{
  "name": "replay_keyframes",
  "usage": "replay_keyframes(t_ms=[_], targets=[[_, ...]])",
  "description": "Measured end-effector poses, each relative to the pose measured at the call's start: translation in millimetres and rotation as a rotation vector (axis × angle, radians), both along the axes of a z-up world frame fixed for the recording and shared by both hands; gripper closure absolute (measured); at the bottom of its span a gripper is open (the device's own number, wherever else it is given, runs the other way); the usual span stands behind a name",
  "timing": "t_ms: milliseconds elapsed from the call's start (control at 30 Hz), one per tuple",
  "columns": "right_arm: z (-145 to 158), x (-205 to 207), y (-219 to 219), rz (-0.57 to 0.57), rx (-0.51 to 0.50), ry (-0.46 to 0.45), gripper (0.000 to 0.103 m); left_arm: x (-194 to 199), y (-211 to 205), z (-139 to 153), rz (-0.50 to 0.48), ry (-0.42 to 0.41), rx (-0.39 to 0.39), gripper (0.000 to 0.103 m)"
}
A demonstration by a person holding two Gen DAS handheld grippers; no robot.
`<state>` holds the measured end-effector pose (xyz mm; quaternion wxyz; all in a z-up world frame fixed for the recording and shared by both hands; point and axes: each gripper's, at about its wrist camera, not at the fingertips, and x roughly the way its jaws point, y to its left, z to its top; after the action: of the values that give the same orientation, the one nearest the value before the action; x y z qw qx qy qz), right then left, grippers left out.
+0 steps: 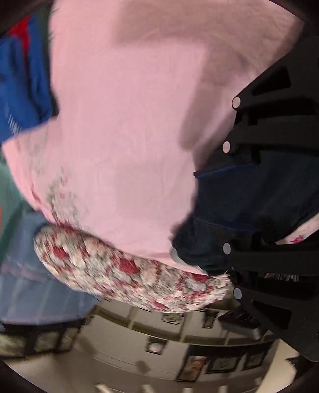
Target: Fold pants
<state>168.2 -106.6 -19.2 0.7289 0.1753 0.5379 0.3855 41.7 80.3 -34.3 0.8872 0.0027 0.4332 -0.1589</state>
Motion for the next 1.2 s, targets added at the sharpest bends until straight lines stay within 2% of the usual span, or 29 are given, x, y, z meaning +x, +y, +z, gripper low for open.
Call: replay_keyframes(t_ms=[67, 167, 200, 233, 267, 300, 367, 433, 467, 500, 567, 600, 633, 700, 800, 867, 900, 967, 1033, 1067, 1100, 1167, 1200], targets=[[-6, -8, 17, 0.018, -0.073, -0.011, 0.07, -1, 10, 15, 0.046, -0.044, 0.016, 0.035], [-39, -3, 27, -0.025, -0.218, 0.011, 0.073, 19, 41, 9, 0.172, -0.016, 0.035, 0.034], [-50, 0, 24, -0.037, -0.207, 0.02, 0.081, 25, 49, 2, 0.202, -0.004, 0.045, 0.034], [-55, 1, 21, -0.041, -0.206, 0.014, 0.09, 35, 63, -12, 0.24, 0.033, 0.057, 0.041], [-58, 2, 18, -0.046, -0.193, 0.026, 0.093, 41, 72, -25, 0.258, 0.065, 0.05, 0.048], [-60, 3, 14, -0.051, -0.177, 0.039, 0.093, 43, 79, -32, 0.265, 0.066, 0.04, 0.051], [-60, 1, 10, -0.054, -0.154, 0.04, 0.093, 40, 77, -33, 0.262, 0.039, 0.052, 0.051], [-47, -7, 9, -0.055, -0.147, 0.015, 0.087, 36, 73, -27, 0.267, 0.028, 0.064, 0.051], [-36, -13, 10, -0.048, -0.142, -0.013, 0.08, 34, 73, -23, 0.266, 0.03, 0.053, 0.051], [-23, -21, 10, -0.033, -0.136, -0.042, 0.08, 30, 72, -15, 0.26, 0.03, 0.035, 0.049], [-3, -40, 6, -0.004, -0.127, -0.082, 0.08, 19, 66, -1, 0.243, -0.003, 0.041, 0.04], [0, -47, 3, 0.006, -0.127, -0.081, 0.079, 11, 63, 5, 0.234, -0.022, 0.06, 0.031], [2, -54, 1, 0.016, -0.13, -0.074, 0.078, 3, 61, 8, 0.229, -0.029, 0.091, 0.028], [-4, -69, -3, 0.049, -0.145, -0.046, 0.078, -6, 61, 2, 0.228, 0.002, 0.134, 0.028], [-42, -82, -1, 0.079, -0.227, 0.019, 0.078, -7, 72, -30, 0.241, 0.066, 0.148, 0.029], [-44, -84, -6, 0.053, -0.182, 0.001, 0.078, -11, 67, -34, 0.242, 0.042, 0.191, 0.029], [-39, -87, -8, 0.046, -0.18, -0.003, 0.078, -13, 63, -31, 0.249, 0.032, 0.213, 0.029], [-25, -100, -10, 0.067, -0.144, -0.042, 0.075, -20, 61, -18, 0.255, 0.024, 0.204, 0.031], [-16, -117, -9, 0.111, -0.156, -0.09, 0.071, -31, 56, -4, 0.231, -0.003, 0.206, 0.03], [-20, -125, -9, 0.129, -0.18, -0.087, 0.065, -35, 52, -2, 0.217, -0.014, 0.226, 0.03], [-28, -129, -9, 0.137, -0.202, -0.065, 0.064, -38, 48, -6, 0.209, -0.007, 0.264, 0.03], [-36, -132, -15, 0.115, -0.168, -0.069, 0.064, -33, 53, -25, 0.232, 0.042, 0.287, 0.023], [-35, -134, -16, 0.104, -0.162, -0.079, 0.064, -33, 59, -30, 0.258, 0.029, 0.259, 0.012]])
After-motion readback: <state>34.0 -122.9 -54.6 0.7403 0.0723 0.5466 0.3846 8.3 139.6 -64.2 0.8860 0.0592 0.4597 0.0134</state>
